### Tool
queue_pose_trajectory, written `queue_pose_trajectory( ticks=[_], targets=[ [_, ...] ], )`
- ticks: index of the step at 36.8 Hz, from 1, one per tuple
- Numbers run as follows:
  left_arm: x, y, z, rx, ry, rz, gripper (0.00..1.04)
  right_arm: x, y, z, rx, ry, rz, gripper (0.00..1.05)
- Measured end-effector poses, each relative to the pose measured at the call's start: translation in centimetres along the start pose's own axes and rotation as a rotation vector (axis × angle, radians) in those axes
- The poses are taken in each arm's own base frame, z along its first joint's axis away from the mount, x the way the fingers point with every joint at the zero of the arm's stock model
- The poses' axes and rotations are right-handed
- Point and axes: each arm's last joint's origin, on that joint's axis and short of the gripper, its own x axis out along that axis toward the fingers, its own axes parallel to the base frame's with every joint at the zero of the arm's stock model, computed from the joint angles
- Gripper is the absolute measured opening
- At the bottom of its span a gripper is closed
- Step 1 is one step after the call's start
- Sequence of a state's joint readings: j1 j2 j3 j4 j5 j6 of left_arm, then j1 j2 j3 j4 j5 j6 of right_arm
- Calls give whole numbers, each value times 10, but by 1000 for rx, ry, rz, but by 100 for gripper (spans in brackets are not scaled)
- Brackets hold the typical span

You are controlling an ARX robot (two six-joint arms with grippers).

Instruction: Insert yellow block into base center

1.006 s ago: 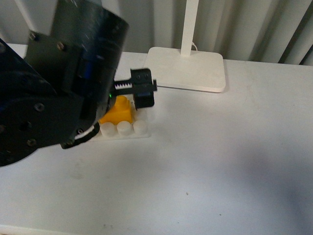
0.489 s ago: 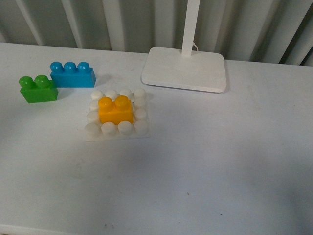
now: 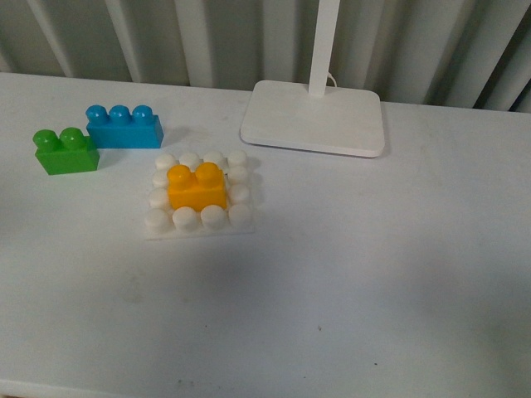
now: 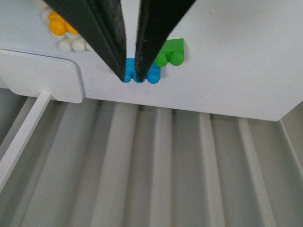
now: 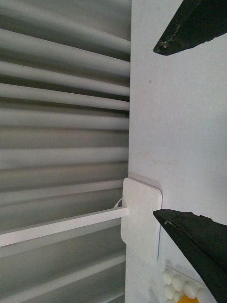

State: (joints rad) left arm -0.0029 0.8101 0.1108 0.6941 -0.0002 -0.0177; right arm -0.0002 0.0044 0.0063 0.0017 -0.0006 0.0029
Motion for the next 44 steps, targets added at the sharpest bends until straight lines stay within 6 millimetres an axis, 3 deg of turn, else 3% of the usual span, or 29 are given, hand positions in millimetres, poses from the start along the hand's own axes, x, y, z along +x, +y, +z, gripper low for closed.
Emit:
queue_pose_trajectory(
  ticks=[3,15,44],
  targets=[
    [-6,0,-3,6,3,1,4,0,0,0,0,0,0,95],
    [-25,0,-17,10,-2,0,4,0,0,0,0,0,0,95],
    [-50,0,-13,10,-19,0,4,0,0,0,0,0,0,95]
  ],
)
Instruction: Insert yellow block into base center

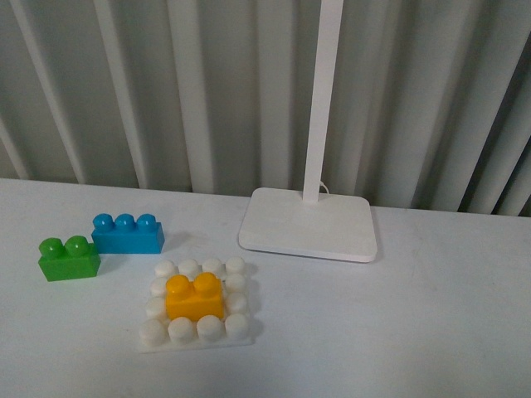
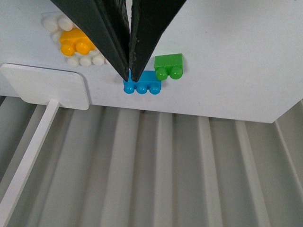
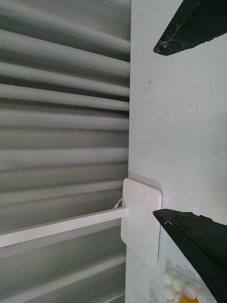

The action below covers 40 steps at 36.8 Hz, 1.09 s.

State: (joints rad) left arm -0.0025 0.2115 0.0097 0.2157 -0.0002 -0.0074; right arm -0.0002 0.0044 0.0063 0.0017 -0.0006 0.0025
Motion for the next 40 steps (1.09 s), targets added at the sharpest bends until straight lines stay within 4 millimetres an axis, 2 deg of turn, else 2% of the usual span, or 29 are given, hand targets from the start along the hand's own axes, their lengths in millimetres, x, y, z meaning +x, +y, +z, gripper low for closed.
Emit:
queue_pose_trajectory(
  ticks=[13,38,39,40],
  targets=[
    [-13,0,-3,0,8,0,4,0,0,0,0,0,0,95],
    [-13,0,-3,0,7,0,4,0,0,0,0,0,0,95],
    [-13,0,-3,-1,7,0,4,0,0,0,0,0,0,95],
    [-13,0,-3,0,7,0,11,0,0,0,0,0,0,95]
  ],
)
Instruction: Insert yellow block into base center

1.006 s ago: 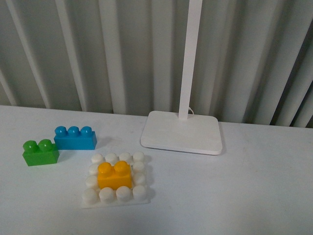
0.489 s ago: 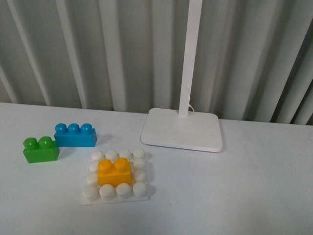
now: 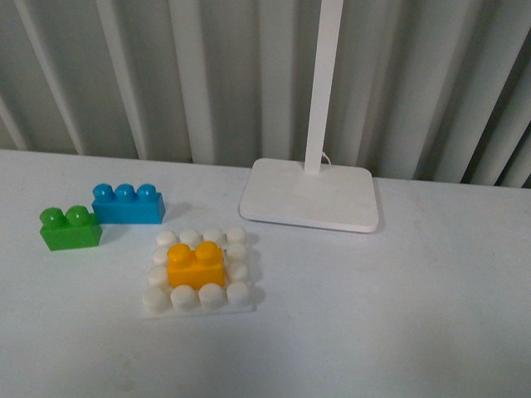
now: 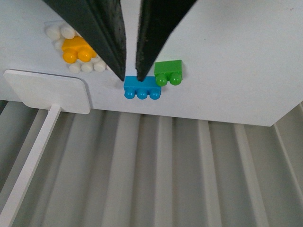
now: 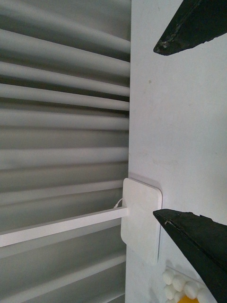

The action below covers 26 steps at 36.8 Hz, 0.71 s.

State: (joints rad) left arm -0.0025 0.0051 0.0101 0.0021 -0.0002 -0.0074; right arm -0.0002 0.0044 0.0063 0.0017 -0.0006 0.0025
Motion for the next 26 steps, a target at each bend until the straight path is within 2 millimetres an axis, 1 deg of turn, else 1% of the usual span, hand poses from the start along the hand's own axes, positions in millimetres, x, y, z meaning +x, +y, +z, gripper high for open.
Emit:
queue_pose_trajectory(
  ticks=[2,3,5,7,13,16,17,19,26],
  targets=[
    [0,0,0,0,0,0,22,0,0,0,0,0,0,95],
    [0,0,0,0,0,0,29,0,0,0,0,0,0,95],
    [0,0,0,0,0,0,36,0,0,0,0,0,0,95],
    [0,0,0,0,0,0,47,0,0,0,0,0,0,95],
    [0,0,0,0,0,0,85,0,0,0,0,0,0,95],
    [0,0,0,0,0,0,99,0,0,0,0,0,0,95],
    [0,0,0,2,0,0,100,0,0,0,0,0,0,95],
    [0,0,0,2,0,0,98,0,0,0,0,0,0,95],
    [0,0,0,2,0,0,98,0,0,0,0,0,0,95]
  ],
)
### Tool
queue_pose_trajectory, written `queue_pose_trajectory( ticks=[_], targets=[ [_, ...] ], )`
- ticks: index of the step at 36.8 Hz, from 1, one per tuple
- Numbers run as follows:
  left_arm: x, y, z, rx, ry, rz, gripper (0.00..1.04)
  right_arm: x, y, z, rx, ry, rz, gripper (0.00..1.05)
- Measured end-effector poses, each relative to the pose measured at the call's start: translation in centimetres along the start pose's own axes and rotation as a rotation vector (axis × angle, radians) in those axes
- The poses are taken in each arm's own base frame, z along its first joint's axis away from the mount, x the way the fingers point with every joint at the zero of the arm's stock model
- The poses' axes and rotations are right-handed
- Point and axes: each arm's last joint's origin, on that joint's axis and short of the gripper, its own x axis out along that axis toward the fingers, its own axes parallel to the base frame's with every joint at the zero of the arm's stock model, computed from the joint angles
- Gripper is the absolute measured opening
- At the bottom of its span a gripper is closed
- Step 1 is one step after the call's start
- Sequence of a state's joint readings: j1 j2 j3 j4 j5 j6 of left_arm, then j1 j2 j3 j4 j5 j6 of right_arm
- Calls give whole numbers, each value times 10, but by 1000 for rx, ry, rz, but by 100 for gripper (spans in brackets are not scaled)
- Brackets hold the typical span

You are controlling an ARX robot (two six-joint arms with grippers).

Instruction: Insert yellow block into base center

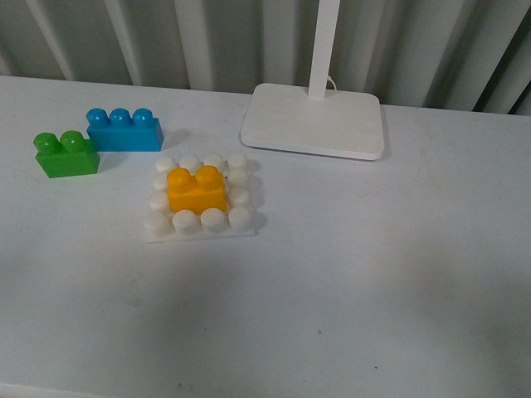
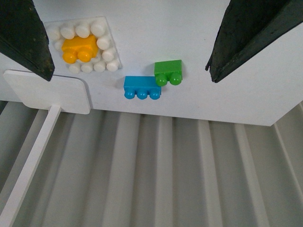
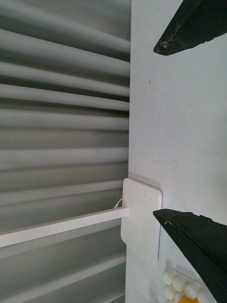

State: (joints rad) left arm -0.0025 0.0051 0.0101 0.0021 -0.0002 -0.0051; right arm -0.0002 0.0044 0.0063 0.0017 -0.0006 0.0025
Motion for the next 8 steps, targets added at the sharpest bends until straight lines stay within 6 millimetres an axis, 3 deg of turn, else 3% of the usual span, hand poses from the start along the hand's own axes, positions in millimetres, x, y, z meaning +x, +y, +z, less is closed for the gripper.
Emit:
queue_pose_trajectory(
  ticks=[8],
  targets=[
    [0,0,0,0,0,0,98,0,0,0,0,0,0,95]
  ],
)
